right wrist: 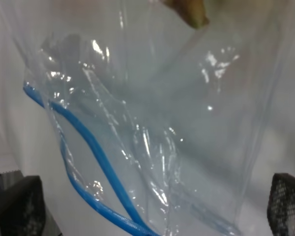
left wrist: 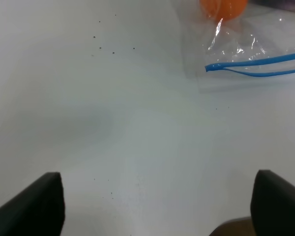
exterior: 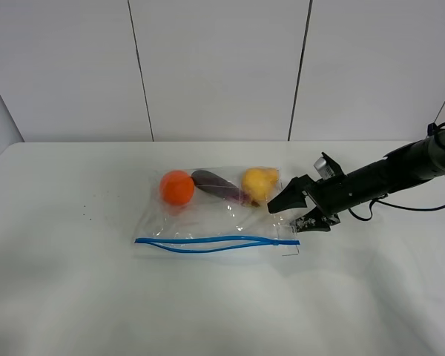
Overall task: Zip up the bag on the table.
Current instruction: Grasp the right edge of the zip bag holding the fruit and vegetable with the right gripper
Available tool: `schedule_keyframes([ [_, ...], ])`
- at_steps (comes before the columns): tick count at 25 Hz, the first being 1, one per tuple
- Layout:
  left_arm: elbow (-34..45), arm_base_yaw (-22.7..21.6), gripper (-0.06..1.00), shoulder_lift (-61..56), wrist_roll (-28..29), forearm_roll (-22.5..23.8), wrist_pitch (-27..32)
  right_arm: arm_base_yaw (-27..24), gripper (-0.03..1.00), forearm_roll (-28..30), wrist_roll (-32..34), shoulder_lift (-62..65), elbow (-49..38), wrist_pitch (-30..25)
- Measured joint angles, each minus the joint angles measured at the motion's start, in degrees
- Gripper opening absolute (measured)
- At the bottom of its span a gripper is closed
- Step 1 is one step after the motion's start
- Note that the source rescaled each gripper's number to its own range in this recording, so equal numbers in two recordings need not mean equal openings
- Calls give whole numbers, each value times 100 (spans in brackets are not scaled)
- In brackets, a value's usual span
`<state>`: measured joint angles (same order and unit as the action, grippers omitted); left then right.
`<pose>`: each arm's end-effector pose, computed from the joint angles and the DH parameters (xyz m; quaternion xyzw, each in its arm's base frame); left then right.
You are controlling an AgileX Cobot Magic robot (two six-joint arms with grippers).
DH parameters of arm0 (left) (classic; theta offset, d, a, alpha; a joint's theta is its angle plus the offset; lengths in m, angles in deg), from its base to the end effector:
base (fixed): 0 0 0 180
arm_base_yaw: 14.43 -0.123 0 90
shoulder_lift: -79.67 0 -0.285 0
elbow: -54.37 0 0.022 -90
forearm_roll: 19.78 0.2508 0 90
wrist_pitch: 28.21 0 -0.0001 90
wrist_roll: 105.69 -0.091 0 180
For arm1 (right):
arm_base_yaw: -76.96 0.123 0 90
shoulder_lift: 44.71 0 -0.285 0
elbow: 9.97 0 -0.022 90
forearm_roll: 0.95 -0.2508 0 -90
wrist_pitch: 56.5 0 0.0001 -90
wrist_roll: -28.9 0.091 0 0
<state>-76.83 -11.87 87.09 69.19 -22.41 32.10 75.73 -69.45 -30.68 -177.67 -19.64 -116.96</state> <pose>-0.0052 -0.0034 0.2769 0.0578 0.8483 -0.0112 0.5262 0.3695 0.0658 0.0924 -0.0719 0.8874 0.4496 0.0720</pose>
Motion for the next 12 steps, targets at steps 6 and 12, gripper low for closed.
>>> schedule_keyframes([
  [6,0,0,100,0,0,0,0,0,100,37,24,-242,7,-209],
  [12,0,0,100,0,0,0,0,0,84,78,44,-319,7,-269],
])
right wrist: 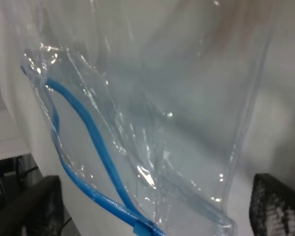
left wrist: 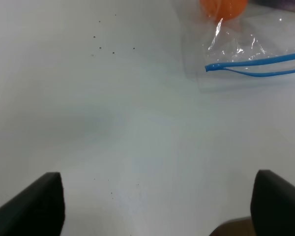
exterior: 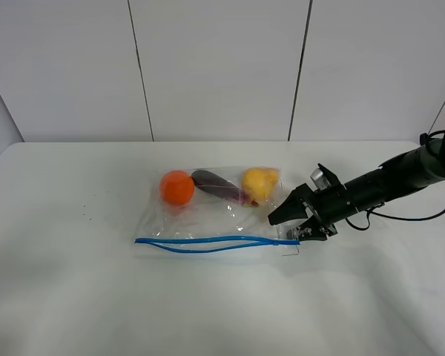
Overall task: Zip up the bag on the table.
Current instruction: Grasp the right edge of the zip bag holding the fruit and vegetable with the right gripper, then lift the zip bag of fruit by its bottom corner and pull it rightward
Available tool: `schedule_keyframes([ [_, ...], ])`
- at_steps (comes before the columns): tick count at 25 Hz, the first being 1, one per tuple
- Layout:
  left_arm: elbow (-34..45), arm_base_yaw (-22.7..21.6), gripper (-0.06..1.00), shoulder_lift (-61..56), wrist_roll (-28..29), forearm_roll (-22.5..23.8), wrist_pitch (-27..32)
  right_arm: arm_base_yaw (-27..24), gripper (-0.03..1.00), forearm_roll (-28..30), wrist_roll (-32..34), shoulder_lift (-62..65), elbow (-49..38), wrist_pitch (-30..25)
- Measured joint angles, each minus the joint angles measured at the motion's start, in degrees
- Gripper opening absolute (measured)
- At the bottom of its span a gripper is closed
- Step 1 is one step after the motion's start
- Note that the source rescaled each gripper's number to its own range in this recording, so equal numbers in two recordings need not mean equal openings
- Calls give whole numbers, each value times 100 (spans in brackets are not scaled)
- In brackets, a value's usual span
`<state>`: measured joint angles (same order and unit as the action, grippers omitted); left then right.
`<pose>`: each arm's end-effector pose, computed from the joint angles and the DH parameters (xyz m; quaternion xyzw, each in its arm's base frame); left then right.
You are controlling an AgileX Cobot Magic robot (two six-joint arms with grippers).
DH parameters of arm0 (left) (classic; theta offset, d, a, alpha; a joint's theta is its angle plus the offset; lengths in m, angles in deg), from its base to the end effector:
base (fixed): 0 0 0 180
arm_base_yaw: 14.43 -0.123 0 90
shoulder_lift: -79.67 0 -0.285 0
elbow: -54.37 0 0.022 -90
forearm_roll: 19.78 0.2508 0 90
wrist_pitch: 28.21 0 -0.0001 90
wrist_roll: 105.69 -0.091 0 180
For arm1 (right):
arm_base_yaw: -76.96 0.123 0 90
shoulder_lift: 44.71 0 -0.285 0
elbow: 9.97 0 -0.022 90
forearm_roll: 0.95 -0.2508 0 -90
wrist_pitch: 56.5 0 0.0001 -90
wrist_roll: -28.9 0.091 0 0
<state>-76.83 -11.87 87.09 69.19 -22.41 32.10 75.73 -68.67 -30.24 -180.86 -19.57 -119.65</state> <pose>-0.0052 -0.0034 0.2769 0.0578 0.8483 -0.0112 0.5262 0.3640 0.0674 0.0743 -0.0675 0.8816 0.4660 0.0313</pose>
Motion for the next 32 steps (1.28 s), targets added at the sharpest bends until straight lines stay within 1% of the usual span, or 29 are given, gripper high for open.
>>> schedule_keyframes([
  [2,0,0,100,0,0,0,0,0,82,3,21,0,0,0],
  [4,0,0,100,0,0,0,0,0,77,5,26,0,0,0],
  [14,0,0,100,0,0,0,0,0,34,53,49,0,0,36],
  [19,0,0,100,0,0,0,0,0,21,96,69,0,0,36],
  [20,0,0,100,0,0,0,0,0,15,97,69,0,0,36],
  [21,0,0,100,0,0,0,0,0,5,111,69,0,0,36],
  [22,0,0,100,0,0,0,0,0,0,116,69,0,0,36],
  [28,0,0,100,0,0,0,0,0,0,108,76,0,0,-57],
  [32,0,0,100,0,0,0,0,0,0,-205,88,0,0,-421],
])
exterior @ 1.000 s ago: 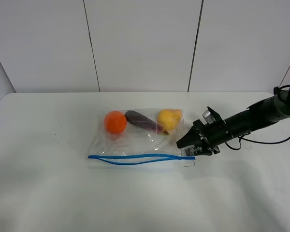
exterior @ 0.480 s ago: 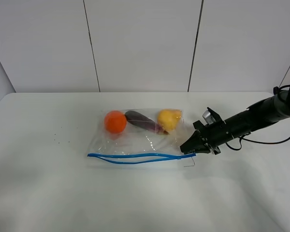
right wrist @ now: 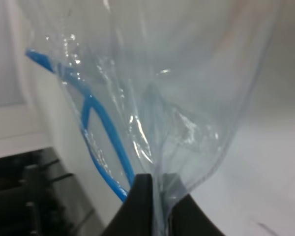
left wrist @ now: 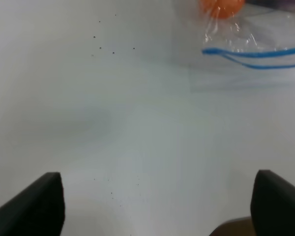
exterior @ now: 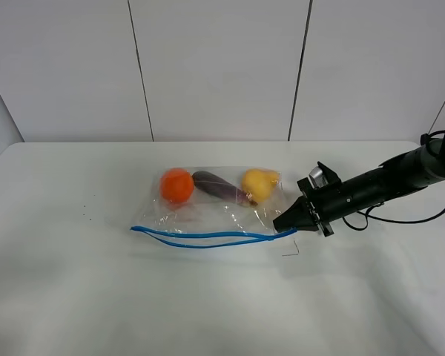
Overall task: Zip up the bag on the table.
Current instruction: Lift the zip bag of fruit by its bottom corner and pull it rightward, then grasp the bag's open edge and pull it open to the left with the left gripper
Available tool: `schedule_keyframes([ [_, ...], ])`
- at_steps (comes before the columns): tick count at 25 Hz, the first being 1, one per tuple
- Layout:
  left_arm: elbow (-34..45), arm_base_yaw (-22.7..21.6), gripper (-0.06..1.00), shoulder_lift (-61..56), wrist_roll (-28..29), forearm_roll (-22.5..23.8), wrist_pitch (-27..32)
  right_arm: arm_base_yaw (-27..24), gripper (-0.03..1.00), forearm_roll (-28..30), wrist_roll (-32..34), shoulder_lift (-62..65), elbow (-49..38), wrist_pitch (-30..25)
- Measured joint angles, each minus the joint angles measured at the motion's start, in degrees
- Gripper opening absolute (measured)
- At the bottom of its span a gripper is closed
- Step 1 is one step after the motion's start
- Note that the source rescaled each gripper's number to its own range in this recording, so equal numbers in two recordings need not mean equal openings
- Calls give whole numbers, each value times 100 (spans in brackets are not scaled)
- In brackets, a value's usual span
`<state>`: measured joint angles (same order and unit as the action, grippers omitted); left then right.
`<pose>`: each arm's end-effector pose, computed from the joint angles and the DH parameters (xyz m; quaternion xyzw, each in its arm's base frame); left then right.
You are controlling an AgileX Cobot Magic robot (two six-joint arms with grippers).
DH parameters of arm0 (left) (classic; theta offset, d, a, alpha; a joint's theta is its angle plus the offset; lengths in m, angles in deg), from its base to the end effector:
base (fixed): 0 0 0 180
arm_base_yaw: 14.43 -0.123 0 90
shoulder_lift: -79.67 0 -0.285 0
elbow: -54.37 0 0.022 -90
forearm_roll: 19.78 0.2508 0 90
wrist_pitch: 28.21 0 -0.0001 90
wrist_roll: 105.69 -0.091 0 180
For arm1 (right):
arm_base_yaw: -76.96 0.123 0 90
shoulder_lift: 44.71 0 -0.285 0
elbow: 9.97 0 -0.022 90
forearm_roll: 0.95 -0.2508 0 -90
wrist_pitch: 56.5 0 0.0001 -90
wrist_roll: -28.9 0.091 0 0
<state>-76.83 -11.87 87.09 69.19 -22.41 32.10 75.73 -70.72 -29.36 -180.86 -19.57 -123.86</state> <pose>-0.0052 -0.0034 0.2769 0.0578 0.8483 -0.0112 0.5262 0.3621 0.0711 0.0803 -0.0578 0.8635 0.5008 0.0170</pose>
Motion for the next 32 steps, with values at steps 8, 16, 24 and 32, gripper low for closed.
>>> schedule_keyframes([
  [8,0,0,100,0,0,0,0,0,0,-383,545,0,0,-186],
  [16,0,0,100,0,0,0,0,0,0,-643,846,474,0,-186],
  [24,0,0,100,0,0,0,0,6,0,-682,1310,759,0,-186],
  [32,0,0,100,0,-5,0,0,439,0,-842,1334,759,0,-181],
])
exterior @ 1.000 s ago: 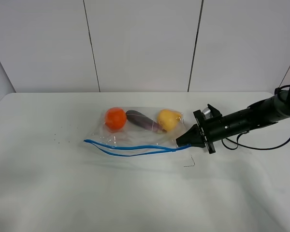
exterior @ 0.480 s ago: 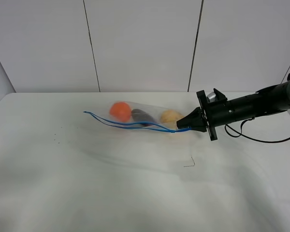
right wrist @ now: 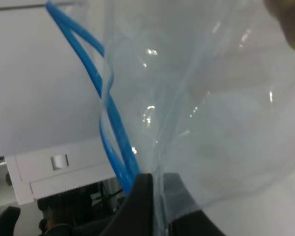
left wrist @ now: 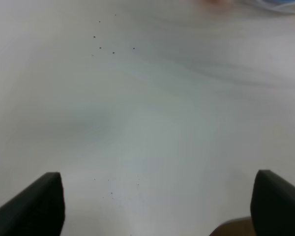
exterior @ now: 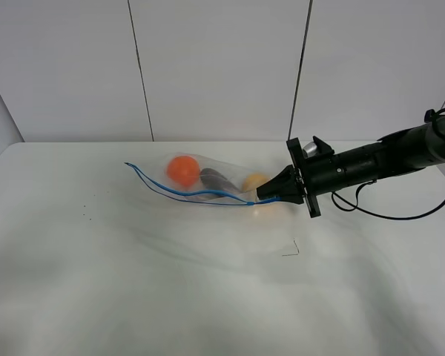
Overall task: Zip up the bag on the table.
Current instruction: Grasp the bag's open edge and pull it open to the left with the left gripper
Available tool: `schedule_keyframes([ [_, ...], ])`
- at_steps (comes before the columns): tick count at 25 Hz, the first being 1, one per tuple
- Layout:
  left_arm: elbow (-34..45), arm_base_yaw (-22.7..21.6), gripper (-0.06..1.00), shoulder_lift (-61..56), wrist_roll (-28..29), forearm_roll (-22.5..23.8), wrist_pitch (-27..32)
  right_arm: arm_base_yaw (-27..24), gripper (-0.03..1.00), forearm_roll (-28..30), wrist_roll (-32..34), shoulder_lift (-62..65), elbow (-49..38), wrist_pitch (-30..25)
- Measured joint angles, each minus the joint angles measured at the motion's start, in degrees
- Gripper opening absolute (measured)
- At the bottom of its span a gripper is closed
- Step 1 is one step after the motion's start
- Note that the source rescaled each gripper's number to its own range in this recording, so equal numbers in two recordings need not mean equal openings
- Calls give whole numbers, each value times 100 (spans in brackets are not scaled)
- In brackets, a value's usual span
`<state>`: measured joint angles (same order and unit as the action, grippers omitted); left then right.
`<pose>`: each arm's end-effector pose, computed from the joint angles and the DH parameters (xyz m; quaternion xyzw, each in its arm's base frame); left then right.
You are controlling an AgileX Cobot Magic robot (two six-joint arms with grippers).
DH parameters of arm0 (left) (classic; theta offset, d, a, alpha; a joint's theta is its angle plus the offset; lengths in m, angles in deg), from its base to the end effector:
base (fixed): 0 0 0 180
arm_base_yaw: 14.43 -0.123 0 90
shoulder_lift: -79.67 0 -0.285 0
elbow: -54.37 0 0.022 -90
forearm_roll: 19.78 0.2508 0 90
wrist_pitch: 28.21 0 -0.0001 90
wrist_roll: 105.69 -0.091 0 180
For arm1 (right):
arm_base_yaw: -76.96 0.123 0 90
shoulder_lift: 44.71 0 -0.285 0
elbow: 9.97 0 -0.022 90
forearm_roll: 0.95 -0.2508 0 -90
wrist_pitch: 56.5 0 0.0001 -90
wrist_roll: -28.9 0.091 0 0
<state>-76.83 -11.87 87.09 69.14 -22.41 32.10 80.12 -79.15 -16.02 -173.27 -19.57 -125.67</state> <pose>-0.0052 -0.0034 0.2769 0.0581 0.8483 -0.0110 0.5262 0.3647 0.1036 0.1380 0.0190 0.8342 0.5510 0.0140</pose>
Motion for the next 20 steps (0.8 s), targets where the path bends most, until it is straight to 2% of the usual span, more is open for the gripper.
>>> schedule_keyframes([
  [20,0,0,100,0,0,19,0,-43,0,-134,0,0,0,-5],
])
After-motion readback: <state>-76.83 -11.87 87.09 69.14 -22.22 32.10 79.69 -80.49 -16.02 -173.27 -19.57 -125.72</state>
